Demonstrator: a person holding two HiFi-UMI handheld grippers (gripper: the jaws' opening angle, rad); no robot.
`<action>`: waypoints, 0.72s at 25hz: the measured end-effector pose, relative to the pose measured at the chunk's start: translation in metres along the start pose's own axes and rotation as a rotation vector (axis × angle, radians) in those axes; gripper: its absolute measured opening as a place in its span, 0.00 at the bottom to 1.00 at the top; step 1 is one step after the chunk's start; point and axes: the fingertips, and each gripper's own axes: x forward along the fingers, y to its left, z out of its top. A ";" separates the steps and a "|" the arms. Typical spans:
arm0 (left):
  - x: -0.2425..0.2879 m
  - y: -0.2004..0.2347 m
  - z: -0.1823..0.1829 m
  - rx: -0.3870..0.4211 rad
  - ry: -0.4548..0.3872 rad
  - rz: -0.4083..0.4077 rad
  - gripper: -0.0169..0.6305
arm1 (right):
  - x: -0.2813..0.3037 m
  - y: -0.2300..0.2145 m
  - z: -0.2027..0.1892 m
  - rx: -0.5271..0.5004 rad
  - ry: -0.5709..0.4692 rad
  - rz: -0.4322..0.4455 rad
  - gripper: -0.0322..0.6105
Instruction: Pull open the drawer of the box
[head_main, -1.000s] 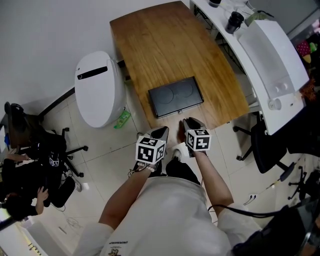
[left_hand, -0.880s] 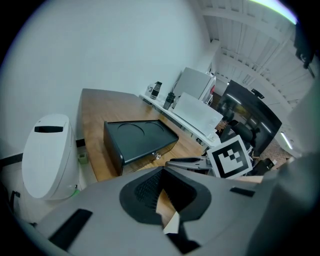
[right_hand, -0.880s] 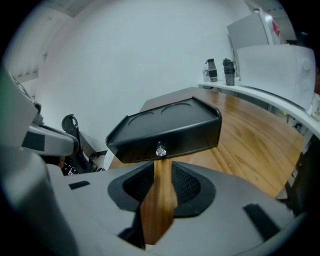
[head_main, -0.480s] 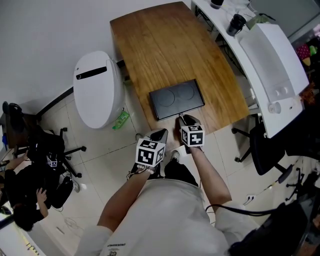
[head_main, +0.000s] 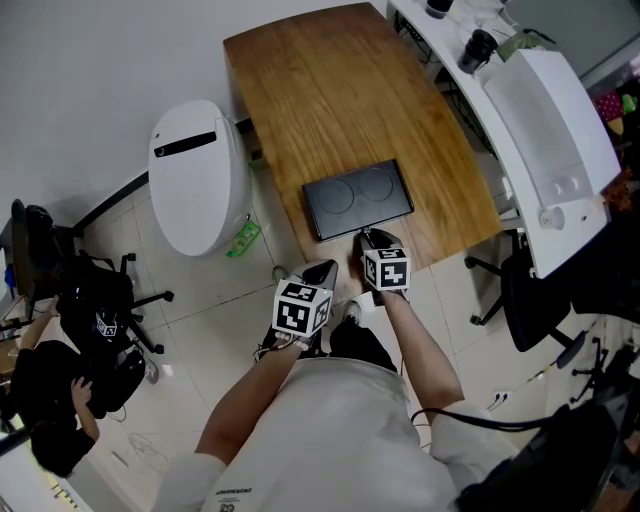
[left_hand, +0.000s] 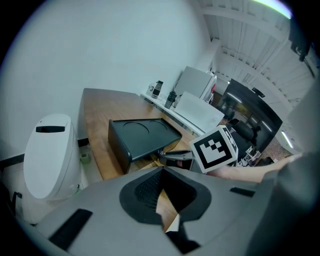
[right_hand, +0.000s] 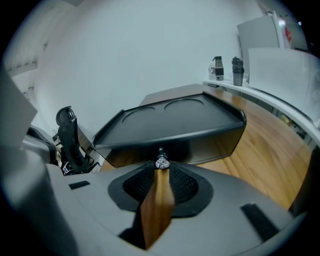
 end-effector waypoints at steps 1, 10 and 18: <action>0.000 0.000 0.000 0.001 0.001 0.000 0.02 | 0.000 0.000 0.000 0.001 0.000 0.001 0.18; 0.001 -0.003 -0.006 -0.002 0.006 0.001 0.02 | 0.000 -0.002 0.000 -0.008 0.006 -0.004 0.14; -0.003 -0.002 -0.010 -0.014 0.002 0.011 0.02 | -0.002 -0.001 -0.002 -0.010 -0.001 -0.006 0.14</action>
